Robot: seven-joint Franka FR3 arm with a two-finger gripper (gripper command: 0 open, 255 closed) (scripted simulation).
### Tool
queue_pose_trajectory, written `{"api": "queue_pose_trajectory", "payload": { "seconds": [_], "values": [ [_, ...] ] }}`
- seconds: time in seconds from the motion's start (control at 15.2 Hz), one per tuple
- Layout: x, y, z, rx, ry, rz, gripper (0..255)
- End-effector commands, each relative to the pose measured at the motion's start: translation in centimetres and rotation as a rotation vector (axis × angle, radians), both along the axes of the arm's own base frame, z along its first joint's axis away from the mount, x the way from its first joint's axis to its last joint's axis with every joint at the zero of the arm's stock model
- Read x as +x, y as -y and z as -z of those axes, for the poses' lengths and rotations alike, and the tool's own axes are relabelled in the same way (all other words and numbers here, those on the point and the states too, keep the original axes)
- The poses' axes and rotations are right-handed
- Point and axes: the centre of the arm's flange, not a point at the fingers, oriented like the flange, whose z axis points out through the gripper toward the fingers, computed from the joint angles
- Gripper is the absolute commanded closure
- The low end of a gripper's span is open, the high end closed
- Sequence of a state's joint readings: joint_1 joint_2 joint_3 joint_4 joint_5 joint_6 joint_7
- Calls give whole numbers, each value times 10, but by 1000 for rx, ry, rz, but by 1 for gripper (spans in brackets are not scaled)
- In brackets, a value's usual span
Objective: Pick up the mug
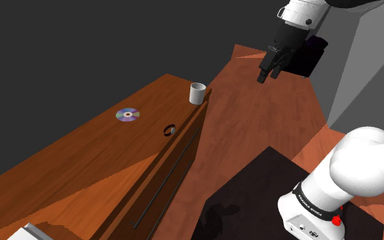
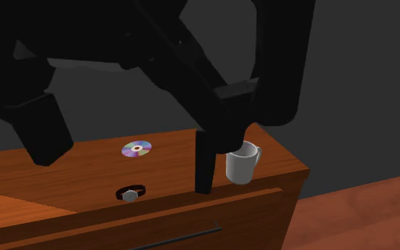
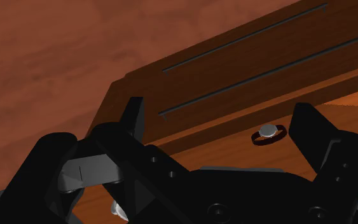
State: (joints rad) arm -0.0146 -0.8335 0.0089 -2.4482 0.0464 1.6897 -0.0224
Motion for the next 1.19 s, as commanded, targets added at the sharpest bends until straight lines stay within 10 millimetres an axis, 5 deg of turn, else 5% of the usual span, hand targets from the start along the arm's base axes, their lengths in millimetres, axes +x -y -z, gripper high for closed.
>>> {"api": "queue_pose_trajectory", "payload": {
  "seconds": [0.0, 1.12],
  "values": [
    [0, 0, 0, 0, 0, 0, 0],
    [183, 22, 116, -53, 43, -50, 0]
  ]
}}
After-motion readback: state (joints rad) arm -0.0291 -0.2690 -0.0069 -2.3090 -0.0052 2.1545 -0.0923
